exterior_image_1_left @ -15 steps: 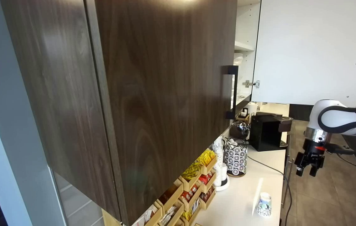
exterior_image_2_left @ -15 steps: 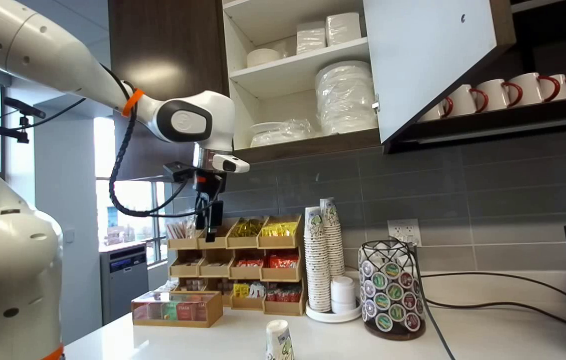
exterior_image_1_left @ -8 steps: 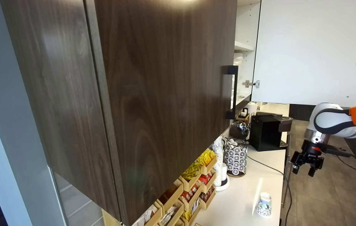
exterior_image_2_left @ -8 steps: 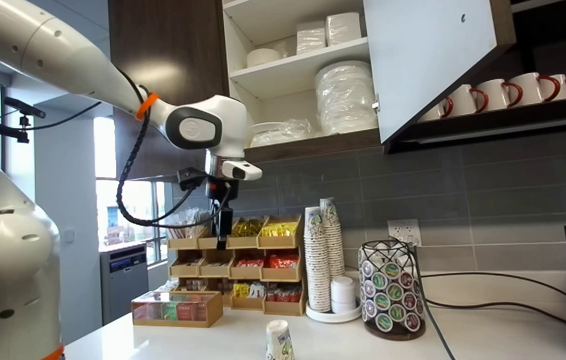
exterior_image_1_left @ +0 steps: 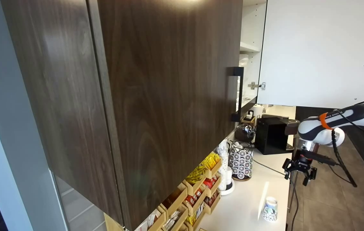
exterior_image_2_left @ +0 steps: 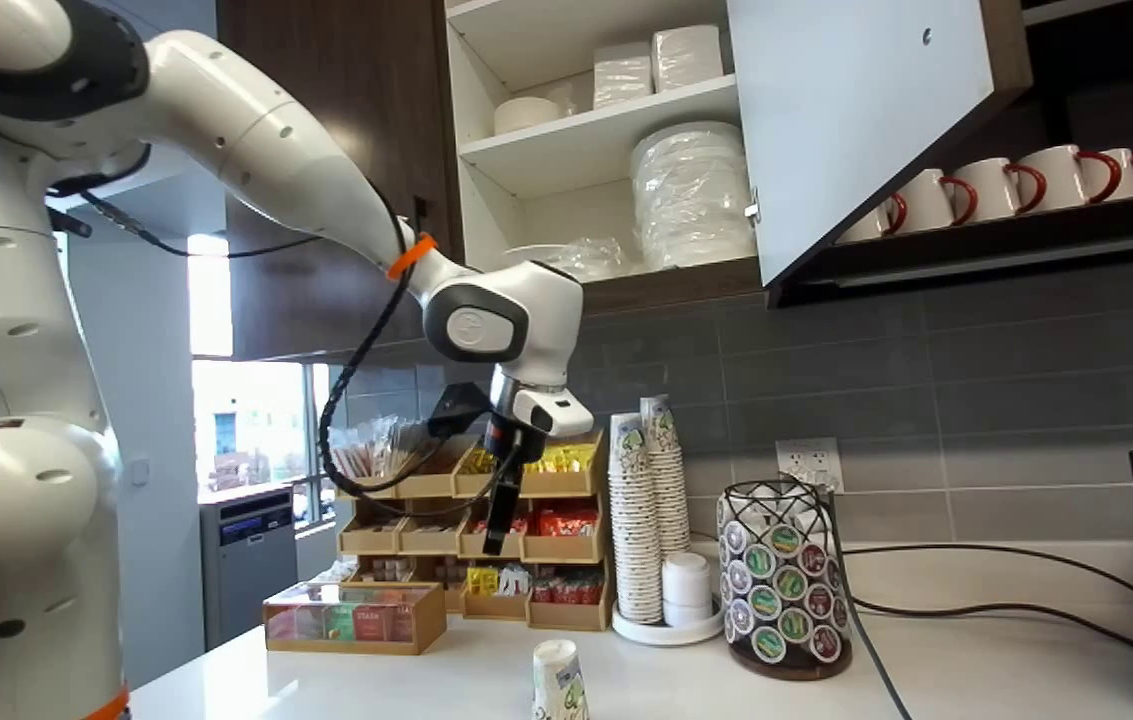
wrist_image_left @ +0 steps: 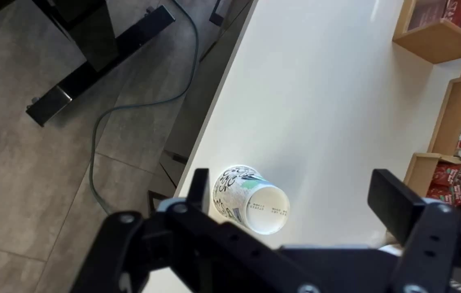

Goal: Put the cup upright in the cabinet

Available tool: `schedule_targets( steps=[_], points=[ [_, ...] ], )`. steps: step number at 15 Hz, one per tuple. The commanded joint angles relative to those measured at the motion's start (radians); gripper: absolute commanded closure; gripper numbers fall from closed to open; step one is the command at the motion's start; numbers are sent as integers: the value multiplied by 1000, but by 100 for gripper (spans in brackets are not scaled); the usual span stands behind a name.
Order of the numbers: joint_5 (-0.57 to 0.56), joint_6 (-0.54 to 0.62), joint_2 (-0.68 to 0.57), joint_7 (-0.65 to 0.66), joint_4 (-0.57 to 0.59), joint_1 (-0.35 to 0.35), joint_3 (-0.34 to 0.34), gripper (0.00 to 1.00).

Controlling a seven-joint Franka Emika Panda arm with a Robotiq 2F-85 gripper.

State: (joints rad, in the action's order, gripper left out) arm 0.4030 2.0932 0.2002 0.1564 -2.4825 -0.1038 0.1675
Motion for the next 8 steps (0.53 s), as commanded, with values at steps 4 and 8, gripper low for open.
schedule_targets(
  steps=[4, 8],
  points=[
    [137, -29, -313, 64, 195, -4, -22, 0],
    [112, -4, -295, 46, 169, -10, -29, 0]
  ],
)
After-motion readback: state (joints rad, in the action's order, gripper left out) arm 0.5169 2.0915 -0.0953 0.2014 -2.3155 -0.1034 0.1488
